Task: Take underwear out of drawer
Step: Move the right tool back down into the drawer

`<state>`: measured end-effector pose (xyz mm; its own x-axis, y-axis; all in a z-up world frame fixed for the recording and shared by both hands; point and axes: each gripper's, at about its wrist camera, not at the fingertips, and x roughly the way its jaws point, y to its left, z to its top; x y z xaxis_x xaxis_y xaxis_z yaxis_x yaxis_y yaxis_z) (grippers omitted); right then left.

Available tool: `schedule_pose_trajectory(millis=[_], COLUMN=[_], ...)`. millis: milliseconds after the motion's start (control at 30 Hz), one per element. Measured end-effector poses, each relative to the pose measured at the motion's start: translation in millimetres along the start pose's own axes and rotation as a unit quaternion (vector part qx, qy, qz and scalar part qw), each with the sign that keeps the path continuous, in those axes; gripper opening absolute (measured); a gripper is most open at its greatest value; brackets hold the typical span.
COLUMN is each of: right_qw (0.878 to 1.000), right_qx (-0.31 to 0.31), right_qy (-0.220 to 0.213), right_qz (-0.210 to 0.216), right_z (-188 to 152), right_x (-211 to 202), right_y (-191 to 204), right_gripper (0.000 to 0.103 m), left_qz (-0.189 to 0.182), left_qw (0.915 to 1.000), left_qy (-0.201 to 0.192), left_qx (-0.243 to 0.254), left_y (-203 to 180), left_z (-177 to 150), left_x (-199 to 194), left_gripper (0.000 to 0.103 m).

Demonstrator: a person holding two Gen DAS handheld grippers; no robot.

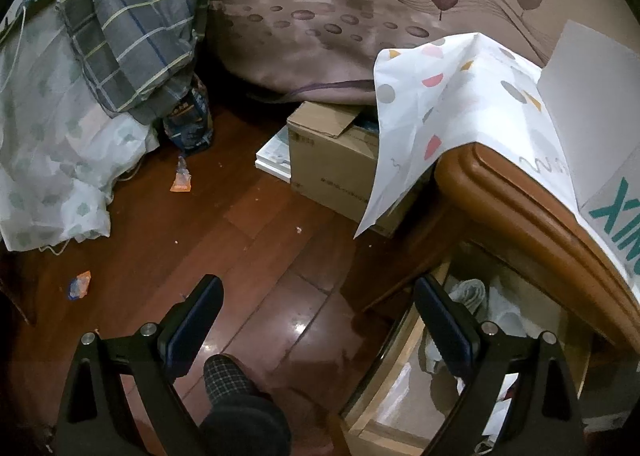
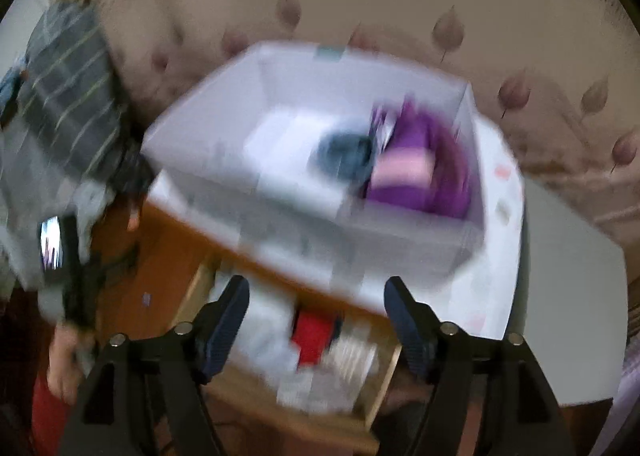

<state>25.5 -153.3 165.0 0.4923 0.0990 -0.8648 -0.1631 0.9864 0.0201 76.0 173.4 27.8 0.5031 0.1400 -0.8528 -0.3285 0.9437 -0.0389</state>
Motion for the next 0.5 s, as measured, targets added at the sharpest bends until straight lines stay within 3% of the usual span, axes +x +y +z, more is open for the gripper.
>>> schedule_pose_trajectory(millis=[167,333,500], right_qw=[0.994,0.975,0.961], right_qx=[-0.011,0.017,0.045], right_qy=[0.106,0.219,0.272], right_qz=[0.012,0.027,0.027], right_z=[-58,-99,-112], right_x=[57,137,183], right_y=[5,-6,-18], right_gripper=[0.076,0.076,0.08], left_qz=[0.001,0.008,-0.002], left_qw=[1.0,0.9998,0.9998], left_qy=[-0.003,-0.009,-0.002], left_qx=[0.004,0.016,0.018], left_y=[-3,-8,-11], left_z=[-1,-1,-2], left_x=[0,-1,0], left_gripper=[0.095,0.095,0.095])
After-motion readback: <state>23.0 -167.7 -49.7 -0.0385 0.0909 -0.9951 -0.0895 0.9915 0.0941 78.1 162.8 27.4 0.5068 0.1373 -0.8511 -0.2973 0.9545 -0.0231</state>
